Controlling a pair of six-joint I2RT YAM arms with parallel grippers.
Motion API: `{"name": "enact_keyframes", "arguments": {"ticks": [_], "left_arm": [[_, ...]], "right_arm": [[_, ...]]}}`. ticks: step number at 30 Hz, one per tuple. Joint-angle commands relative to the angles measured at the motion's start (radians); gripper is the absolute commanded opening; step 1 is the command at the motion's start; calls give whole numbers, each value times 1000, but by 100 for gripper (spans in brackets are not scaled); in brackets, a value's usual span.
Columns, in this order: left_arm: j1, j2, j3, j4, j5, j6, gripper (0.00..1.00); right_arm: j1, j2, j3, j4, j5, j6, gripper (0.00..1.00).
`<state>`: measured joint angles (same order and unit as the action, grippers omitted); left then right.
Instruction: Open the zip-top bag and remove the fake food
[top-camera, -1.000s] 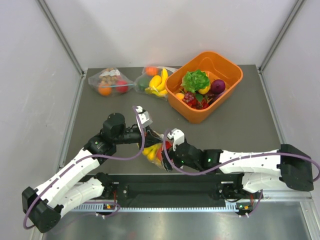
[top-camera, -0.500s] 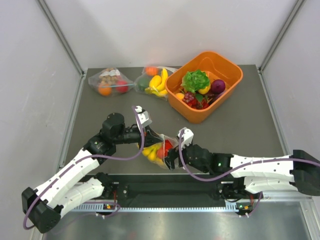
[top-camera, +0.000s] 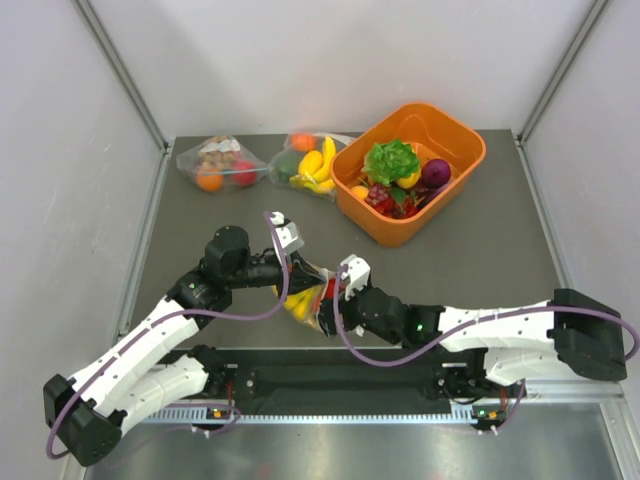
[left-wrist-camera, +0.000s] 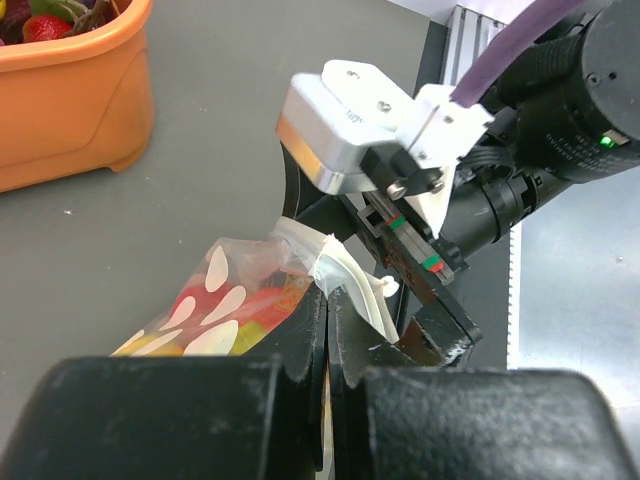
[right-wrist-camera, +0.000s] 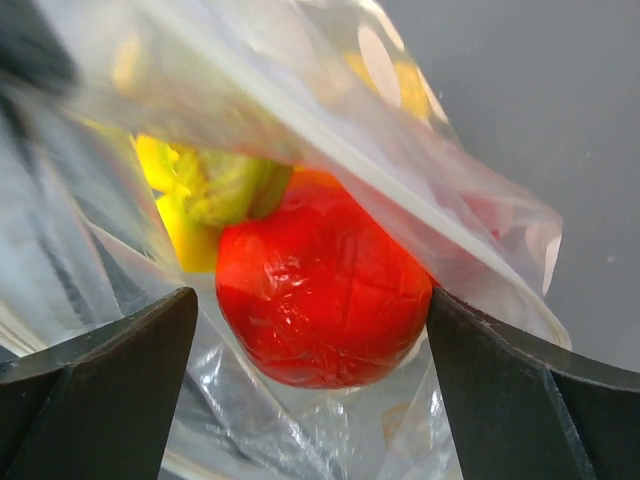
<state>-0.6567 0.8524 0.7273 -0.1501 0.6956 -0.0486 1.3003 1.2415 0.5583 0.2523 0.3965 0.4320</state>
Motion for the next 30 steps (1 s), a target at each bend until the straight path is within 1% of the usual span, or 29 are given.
{"name": "enact_keyframes", "arguments": {"ticks": [1,3,5,7,10,14,18,21,22,25,29,30], "left_arm": [[-8,-19,20,67,31,16,0],[-9,-18,20,69,31,16,0],[-9,-18,20,67,31,16,0],[-11,-19,20,64,28,18,0],[-11,-21,20,63,27,18,0],[-11,-24,18,61,25,19,0],[-11,-19,20,64,31,18,0],[-11,-21,18,63,25,18,0],[-12,-23,18,63,22,19,0],[-12,-23,20,55,-1,24,0],[-12,-26,24,44,-41,30,0],[-12,-24,24,43,-50,30,0]], "right_arm": [[17,1,35,126,28,-68,94],[17,3,26,175,24,-94,93],[19,9,28,191,18,-105,88],[17,30,52,162,10,-107,83],[17,55,63,130,5,-96,82],[16,53,31,149,19,-67,81],[13,75,22,176,-13,-59,81],[14,102,31,189,-16,-58,61],[14,104,34,186,-12,-55,51],[13,73,37,166,-5,-55,41],[16,-34,9,105,13,-41,37],[20,-89,-12,96,19,-33,37]]}}
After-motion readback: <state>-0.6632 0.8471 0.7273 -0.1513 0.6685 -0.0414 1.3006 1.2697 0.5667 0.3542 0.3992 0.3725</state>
